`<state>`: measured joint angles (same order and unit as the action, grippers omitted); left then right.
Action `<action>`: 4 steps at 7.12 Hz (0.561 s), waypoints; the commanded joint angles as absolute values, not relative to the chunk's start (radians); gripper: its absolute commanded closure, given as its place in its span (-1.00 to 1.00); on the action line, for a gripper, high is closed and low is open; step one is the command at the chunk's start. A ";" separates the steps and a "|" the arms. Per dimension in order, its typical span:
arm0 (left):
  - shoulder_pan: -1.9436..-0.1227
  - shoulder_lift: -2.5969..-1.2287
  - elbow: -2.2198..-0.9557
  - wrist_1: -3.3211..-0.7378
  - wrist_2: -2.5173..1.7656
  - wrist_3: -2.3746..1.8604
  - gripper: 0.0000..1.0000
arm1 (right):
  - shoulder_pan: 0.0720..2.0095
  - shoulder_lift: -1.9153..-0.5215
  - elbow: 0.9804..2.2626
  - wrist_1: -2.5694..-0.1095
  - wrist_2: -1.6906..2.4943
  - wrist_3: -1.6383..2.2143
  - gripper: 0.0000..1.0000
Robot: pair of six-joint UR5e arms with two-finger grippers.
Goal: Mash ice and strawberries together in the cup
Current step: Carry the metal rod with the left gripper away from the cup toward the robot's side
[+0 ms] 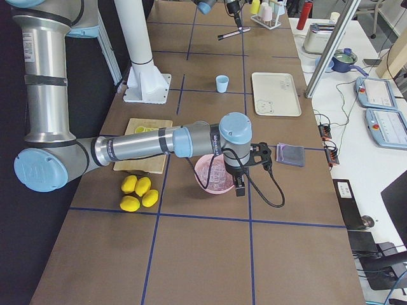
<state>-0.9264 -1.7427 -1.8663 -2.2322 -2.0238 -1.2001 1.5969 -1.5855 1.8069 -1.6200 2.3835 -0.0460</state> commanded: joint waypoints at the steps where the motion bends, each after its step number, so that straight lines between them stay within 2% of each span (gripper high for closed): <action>1: -0.960 -1.617 -1.850 -2.223 -2.162 -1.190 1.00 | 1.597 -1.589 1.824 -1.620 2.378 -0.043 -0.99; 4: -0.962 -1.517 -1.766 -2.223 -2.203 -0.975 1.00 | 1.597 -1.588 1.824 -1.620 2.376 -0.038 -0.99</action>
